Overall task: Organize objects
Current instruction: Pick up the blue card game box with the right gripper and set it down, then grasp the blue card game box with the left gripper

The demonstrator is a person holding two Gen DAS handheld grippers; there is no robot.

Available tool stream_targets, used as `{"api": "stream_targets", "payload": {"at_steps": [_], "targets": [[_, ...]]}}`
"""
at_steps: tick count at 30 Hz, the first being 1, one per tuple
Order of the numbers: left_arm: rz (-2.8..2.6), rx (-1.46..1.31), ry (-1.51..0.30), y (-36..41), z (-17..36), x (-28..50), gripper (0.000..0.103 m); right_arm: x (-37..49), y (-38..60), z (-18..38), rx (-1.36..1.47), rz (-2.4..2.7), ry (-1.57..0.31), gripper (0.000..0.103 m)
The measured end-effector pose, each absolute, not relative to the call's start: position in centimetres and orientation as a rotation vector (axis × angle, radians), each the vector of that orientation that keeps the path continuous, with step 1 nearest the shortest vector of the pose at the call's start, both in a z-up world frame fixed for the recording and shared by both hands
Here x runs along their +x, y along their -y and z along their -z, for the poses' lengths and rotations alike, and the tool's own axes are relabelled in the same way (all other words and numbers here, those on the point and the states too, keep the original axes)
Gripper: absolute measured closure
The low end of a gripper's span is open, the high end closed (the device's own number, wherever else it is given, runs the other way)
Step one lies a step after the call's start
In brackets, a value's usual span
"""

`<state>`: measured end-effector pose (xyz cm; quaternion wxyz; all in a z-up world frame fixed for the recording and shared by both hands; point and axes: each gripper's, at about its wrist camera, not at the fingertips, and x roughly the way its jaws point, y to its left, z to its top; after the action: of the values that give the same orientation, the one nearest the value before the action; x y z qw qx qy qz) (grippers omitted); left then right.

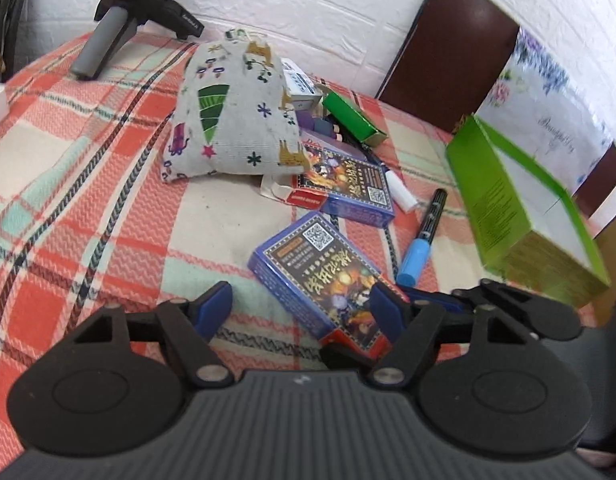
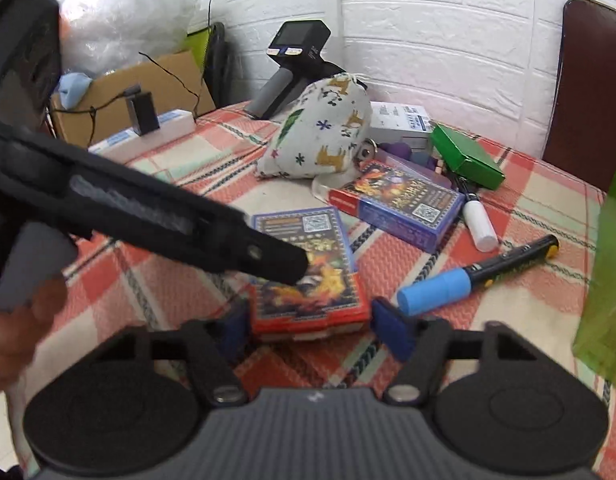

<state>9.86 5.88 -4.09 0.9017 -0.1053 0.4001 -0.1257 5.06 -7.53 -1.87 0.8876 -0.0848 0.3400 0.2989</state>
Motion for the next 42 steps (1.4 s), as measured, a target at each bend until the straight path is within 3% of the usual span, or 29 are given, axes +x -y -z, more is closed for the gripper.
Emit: {"api": "stream_targets", "payload": {"at_steps": [11,12,14,21,29,33,42], "targets": [[0.401,-0.180,-0.815,-3.3,2.9,8.6,0.028,0.1,12.5,1.1,-0.259,-0.631,-0.714,0.040],[0.434,-0.167,-0.815,-2.5,2.8,8.6,0.028,-0.7,13.7,1.0,-0.277,-0.612,-0.717,0.037],[0.491,-0.127,-0.806,-0.6,2.6,8.4,0.028,-2.5,16.1,0.7,-0.296,-0.494,-0.679,0.017],[0.581,-0.073,-0.839,2.5,2.9,8.2,0.028,-6.0,21.9,-0.3,-0.093,-0.282,-0.652,0.024],[0.606,-0.098,-0.909,2.3,4.1,8.5,0.028,-6.1,18.5,0.1,-0.120,-0.354,-0.632,0.029],[0.656,-0.043,-0.900,3.4,4.4,7.9,0.028,-5.5,16.3,1.2,-0.194,-0.371,-0.659,0.038],[0.683,-0.059,-0.900,3.0,4.4,7.3,0.031,-3.5,15.3,1.5,-0.162,-0.345,-0.715,0.033]]}}
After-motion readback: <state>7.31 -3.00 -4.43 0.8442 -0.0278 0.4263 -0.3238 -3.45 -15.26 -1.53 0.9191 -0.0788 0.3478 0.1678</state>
